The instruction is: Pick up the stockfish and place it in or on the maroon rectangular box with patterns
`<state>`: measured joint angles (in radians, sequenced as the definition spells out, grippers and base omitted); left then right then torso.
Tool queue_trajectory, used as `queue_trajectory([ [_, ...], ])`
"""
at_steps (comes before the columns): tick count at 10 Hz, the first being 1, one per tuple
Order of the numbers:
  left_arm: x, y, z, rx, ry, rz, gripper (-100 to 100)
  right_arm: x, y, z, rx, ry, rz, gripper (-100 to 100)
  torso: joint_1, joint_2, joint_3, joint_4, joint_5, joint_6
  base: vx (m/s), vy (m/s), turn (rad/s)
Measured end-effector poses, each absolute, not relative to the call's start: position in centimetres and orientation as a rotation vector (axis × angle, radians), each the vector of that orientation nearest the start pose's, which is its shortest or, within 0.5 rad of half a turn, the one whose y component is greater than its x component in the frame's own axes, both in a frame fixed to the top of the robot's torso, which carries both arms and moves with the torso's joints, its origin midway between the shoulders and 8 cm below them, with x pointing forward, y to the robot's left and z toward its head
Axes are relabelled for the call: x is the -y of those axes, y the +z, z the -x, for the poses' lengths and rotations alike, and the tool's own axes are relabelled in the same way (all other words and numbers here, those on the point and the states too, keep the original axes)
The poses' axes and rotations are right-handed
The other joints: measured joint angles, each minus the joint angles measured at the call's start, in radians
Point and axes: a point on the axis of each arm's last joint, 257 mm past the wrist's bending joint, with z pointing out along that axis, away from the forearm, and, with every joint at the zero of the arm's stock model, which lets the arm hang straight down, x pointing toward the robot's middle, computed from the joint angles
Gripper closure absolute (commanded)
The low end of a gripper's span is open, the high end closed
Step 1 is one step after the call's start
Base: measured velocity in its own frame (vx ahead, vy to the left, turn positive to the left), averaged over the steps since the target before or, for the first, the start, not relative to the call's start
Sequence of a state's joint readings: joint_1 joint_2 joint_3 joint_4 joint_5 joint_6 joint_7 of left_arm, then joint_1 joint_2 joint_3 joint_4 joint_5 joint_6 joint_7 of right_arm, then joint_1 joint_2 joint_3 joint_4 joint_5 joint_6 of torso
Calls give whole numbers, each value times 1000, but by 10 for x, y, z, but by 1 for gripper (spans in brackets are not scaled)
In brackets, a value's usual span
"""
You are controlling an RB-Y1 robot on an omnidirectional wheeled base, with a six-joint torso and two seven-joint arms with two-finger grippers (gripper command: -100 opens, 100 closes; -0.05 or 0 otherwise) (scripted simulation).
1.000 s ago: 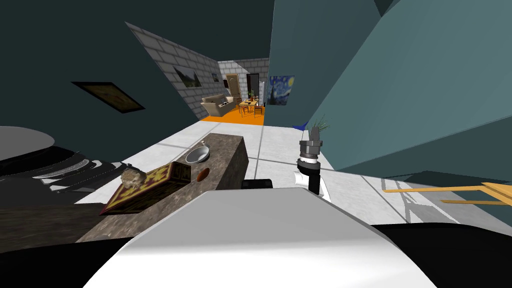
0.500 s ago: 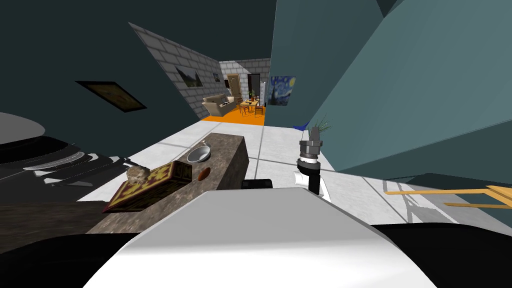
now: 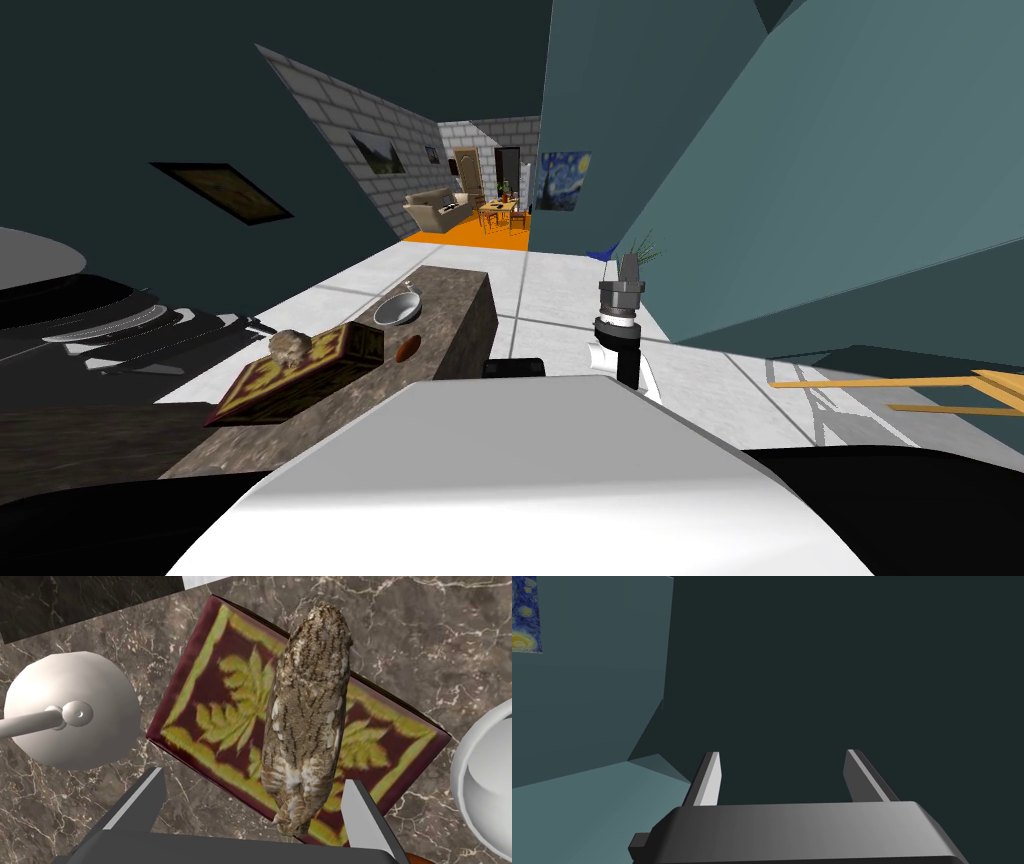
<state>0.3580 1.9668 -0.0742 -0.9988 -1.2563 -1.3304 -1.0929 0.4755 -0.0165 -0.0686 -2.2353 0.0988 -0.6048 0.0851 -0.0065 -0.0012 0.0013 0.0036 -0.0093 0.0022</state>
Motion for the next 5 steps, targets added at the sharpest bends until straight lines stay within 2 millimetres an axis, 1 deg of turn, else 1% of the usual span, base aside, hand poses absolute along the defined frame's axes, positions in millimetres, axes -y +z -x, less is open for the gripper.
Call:
queue_trajectory([
  [5,-729,-89,-200,1517,-132,2446,0,281,31,-335,-644,1123,-476,0,0,0,0,0,0,0,0,0,0],
])
